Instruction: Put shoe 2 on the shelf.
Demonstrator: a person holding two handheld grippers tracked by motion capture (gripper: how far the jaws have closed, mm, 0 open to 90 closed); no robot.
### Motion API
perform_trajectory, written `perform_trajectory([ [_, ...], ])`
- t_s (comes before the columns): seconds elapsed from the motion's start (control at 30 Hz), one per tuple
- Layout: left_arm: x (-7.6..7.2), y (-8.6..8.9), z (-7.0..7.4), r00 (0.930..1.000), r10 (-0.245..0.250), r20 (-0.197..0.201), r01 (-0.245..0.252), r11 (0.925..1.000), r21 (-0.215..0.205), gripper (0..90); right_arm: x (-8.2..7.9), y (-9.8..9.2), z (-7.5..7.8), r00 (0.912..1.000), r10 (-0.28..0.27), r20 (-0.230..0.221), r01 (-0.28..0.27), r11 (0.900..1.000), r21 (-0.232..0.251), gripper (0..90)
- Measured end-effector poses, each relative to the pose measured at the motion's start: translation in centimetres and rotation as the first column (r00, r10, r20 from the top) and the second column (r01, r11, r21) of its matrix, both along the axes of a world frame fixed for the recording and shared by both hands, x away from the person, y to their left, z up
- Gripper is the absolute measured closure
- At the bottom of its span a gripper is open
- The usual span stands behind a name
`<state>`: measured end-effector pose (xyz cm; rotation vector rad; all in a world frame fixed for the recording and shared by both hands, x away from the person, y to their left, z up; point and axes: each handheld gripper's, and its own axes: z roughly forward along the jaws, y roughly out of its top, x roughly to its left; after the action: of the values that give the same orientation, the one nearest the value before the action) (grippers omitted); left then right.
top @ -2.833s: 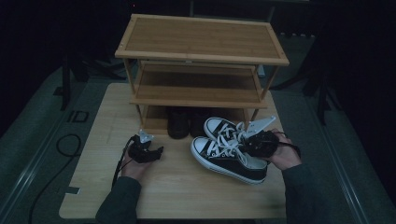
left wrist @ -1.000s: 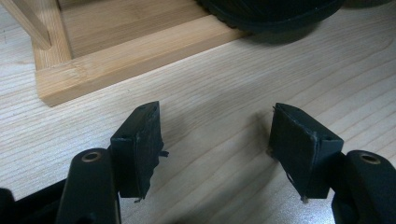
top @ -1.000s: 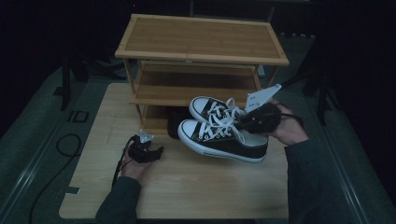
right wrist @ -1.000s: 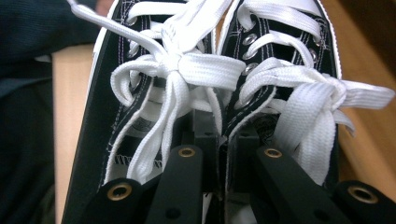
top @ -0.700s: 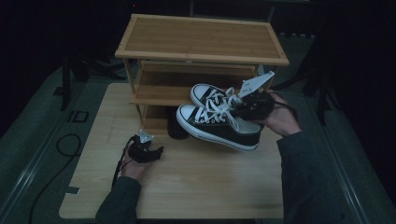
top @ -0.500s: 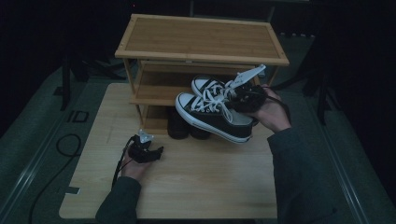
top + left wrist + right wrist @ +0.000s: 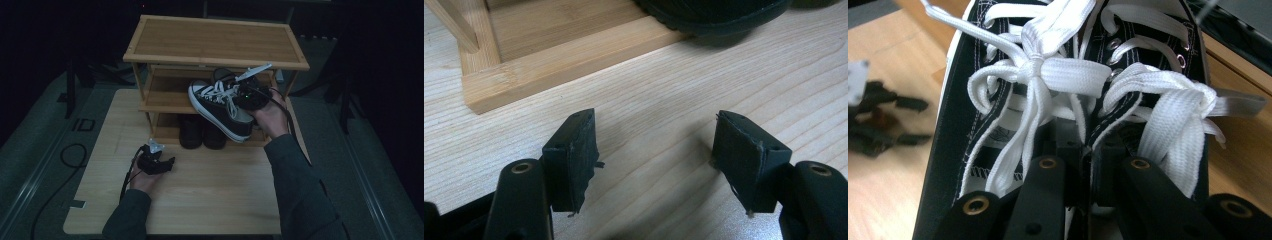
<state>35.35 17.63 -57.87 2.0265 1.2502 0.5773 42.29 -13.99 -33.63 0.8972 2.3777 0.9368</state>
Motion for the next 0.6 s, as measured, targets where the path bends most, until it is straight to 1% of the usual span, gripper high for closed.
perform_trajectory([
  [0.03,0.0,0.0,0.0,1.0000,0.000,0.000,0.000,1.0000,0.000,34.7,0.1,0.5,0.1,0.9989,-0.045,0.015,0.046,0.999,-0.013,85.2],
  [0.07,0.0,0.0,0.0,1.0000,0.000,0.000,0.000,1.0000,0.000,34.7,0.2,0.7,0.2,0.9979,-0.063,0.016,0.063,0.998,-0.012,85.2],
  [0.13,0.0,0.0,0.0,1.0000,0.000,0.000,0.000,1.0000,0.000,34.7,0.3,0.9,0.2,0.9953,-0.089,0.039,0.090,0.996,-0.019,85.2],
  [0.17,0.0,0.0,0.0,1.0000,0.000,0.000,0.000,1.0000,0.000,34.7,0.4,1.0,0.3,0.9943,-0.100,0.038,0.100,0.995,-0.015,85.2],
  [0.2,0.0,0.0,0.0,1.0000,0.000,0.000,0.000,1.0000,0.000,34.7,0.4,1.2,0.3,0.9931,-0.108,0.045,0.109,0.994,-0.022,85.2],
  [0.4,0.0,0.0,0.0,1.0000,0.000,0.000,0.000,1.0000,0.000,34.7,0.4,1.6,0.0,0.9880,-0.145,0.054,0.146,0.989,-0.032,84.4],
  [0.5,-0.1,0.0,0.0,1.0000,0.001,0.000,-0.001,1.0000,-0.001,34.7,0.3,1.6,-0.1,0.9882,-0.140,0.062,0.143,0.989,-0.047,80.6],
  [0.6,-0.1,0.0,0.0,1.0000,0.001,0.000,-0.001,1.0000,-0.001,34.7,0.4,1.5,0.0,0.9906,-0.124,0.058,0.127,0.990,-0.053,76.3],
])
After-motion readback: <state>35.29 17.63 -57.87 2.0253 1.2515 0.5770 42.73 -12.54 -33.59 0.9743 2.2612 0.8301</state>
